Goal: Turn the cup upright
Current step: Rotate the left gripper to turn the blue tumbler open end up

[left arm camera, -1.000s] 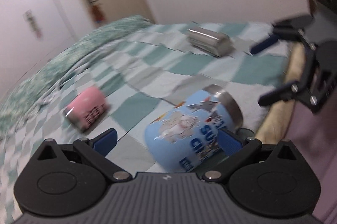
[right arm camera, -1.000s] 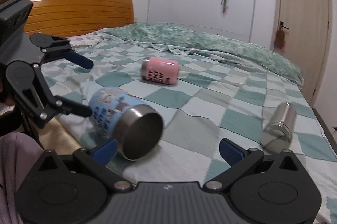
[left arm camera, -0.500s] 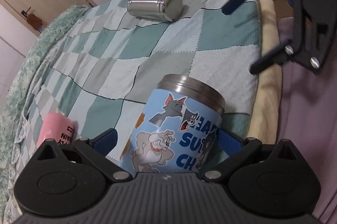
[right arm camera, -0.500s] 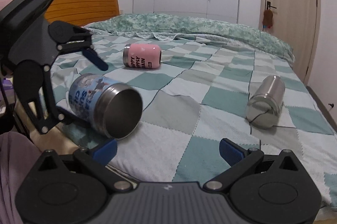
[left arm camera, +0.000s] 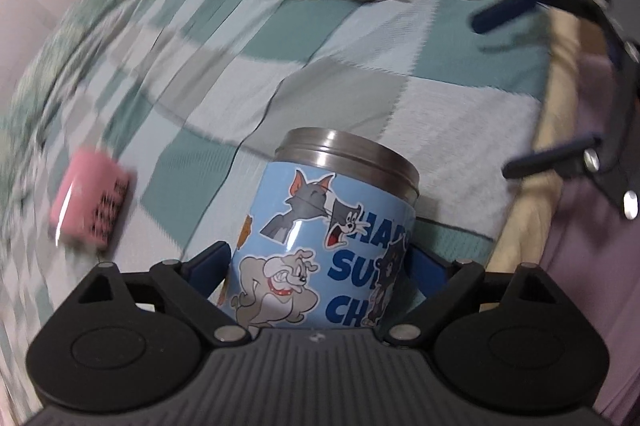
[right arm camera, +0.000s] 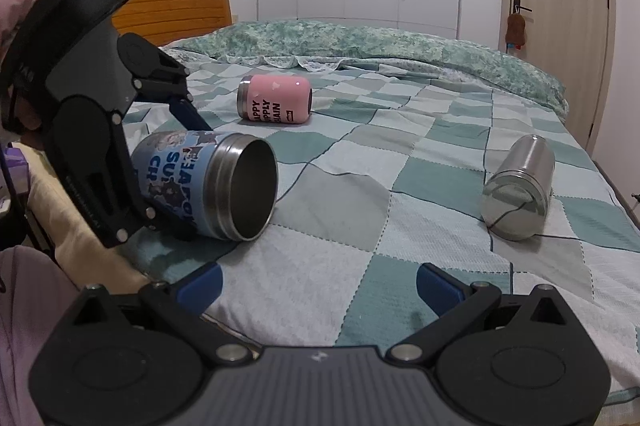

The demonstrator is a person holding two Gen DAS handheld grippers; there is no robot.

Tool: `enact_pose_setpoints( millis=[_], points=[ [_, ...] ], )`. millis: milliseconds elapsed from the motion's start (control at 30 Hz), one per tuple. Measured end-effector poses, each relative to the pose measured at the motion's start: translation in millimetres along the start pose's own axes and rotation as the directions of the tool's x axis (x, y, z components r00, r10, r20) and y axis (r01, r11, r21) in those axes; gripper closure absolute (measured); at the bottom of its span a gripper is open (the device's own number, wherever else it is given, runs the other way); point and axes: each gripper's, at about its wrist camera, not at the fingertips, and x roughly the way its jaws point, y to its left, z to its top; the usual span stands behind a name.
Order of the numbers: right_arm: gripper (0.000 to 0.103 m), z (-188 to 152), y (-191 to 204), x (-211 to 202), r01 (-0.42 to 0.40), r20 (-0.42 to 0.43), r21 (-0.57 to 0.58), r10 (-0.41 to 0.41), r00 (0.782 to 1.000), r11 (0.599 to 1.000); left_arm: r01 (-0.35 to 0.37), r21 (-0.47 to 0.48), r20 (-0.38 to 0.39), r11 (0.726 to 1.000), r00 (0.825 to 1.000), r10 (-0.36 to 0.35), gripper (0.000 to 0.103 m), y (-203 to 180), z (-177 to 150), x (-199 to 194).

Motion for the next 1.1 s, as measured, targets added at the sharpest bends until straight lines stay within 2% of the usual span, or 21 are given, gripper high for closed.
enact_pose_setpoints(
  millis=[100, 200, 233, 267, 367, 467, 567, 633, 700, 733, 767, 833, 867, 900, 967, 1000, 1100],
  points=[
    [0.0, 0.4, -2.2, 1.7, 0.0, 0.0, 0.003, 0.0, 1.0, 1.0, -0.007, -0.174, -0.08, 0.985, 0.997, -0.007, 0.009, 10.1, 7.5, 0.4],
    [0.0, 1.2, -4.3, 3.0, -0.007, 0.004, 0.008, 0.007, 1.0, 1.0, -0.012, -0.375, -0.156, 0.927, 0.986, -0.051, 0.009, 26.3, 7.2, -0.5],
    [0.0, 1.2, -5.1, 3.6, -0.011, 0.006, 0.008, 0.011, 1.0, 1.0, -0.014, -0.436, -0.174, 0.9, 0.982, -0.069, 0.009, 30.5, 4.9, -1.7],
    [0.0, 1.4, -5.6, 3.9, -0.017, 0.008, 0.006, 0.017, 1.0, 1.0, -0.02, -0.508, -0.195, 0.861, 0.976, -0.093, 0.01, 36.1, 1.7, -3.3],
    [0.0, 3.1, -6.9, 6.0, -0.033, 0.015, -0.001, 0.033, 0.999, 0.999, -0.032, -0.65, -0.204, 0.759, 0.97, -0.134, 0.01, 47.2, -11.2, -9.0],
    [0.0, 4.2, -7.9, 8.8, -0.051, 0.022, -0.01, 0.051, 0.998, 0.999, -0.05, -0.769, -0.198, 0.637, 0.966, -0.163, 0.011, 53.1, -29.7, -15.4],
    [0.0, 4.2, -8.7, 12.2, -0.065, 0.024, -0.016, 0.066, 0.998, 0.998, -0.061, -0.817, -0.177, 0.573, 0.973, -0.15, 0.011, 52.5, -41.7, -22.0],
    [0.0, 4.0, -8.2, 13.8, -0.073, 0.024, -0.021, 0.073, 0.997, 0.997, -0.068, -0.836, -0.176, 0.544, 0.973, -0.148, 0.011, 52.8, -44.9, -24.0],
    [0.0, 4.2, -7.8, 15.1, -0.079, 0.026, -0.023, 0.08, 0.996, 0.997, -0.07, -0.836, -0.179, 0.545, 0.972, -0.15, 0.01, 52.6, -44.2, -24.1],
    [0.0, 4.4, -7.8, 15.4, -0.081, 0.028, -0.024, 0.082, 0.996, 0.996, -0.071, -0.83, -0.183, 0.553, 0.972, -0.15, 0.01, 53.2, -43.3, -23.9],
    [0.0, 4.6, -8.1, 15.4, -0.082, 0.031, -0.023, 0.083, 0.996, 0.996, -0.07, -0.816, -0.19, 0.574, 0.97, -0.153, 0.01, 53.4, -40.6, -22.3],
    [0.0, 4.6, -8.6, 14.3, -0.084, 0.035, -0.021, 0.085, 0.996, 0.996, -0.087, -0.74, -0.232, 0.667, 0.964, -0.132, 0.004, 50.0, -30.5, -15.9],
    [0.0, 4.4, -8.7, 14.1, -0.084, 0.035, -0.022, 0.085, 0.996, 0.996, -0.106, -0.678, -0.257, 0.728, 0.961, -0.1, 0.002, 46.7, -24.4, -14.0],
    [0.0, 4.0, -8.6, 14.1, -0.084, 0.035, -0.023, 0.085, 0.996, 0.996, -0.115, -0.626, -0.27, 0.771, 0.96, -0.076, 0.001, 43.9, -19.7, -12.2],
    [0.0, 3.0, -9.0, 13.8, -0.084, 0.032, -0.025, 0.085, 0.996, 0.996, -0.117, -0.536, -0.288, 0.836, 0.956, -0.051, 0.001, 39.0, -12.9, -8.5],
    [0.0, 2.6, -9.2, 14.1, -0.082, 0.03, -0.024, 0.083, 0.996, 0.996, -0.117, -0.497, -0.294, 0.86, 0.955, -0.04, 0.001, 37.0, -10.3, -6.7],
    [0.0, 1.7, -10.4, 15.4, -0.076, 0.026, -0.02, 0.077, 0.997, 0.997, -0.114, -0.396, -0.298, 0.911, 0.954, -0.01, 0.001, 30.3, -3.3, -2.5]
  ],
)
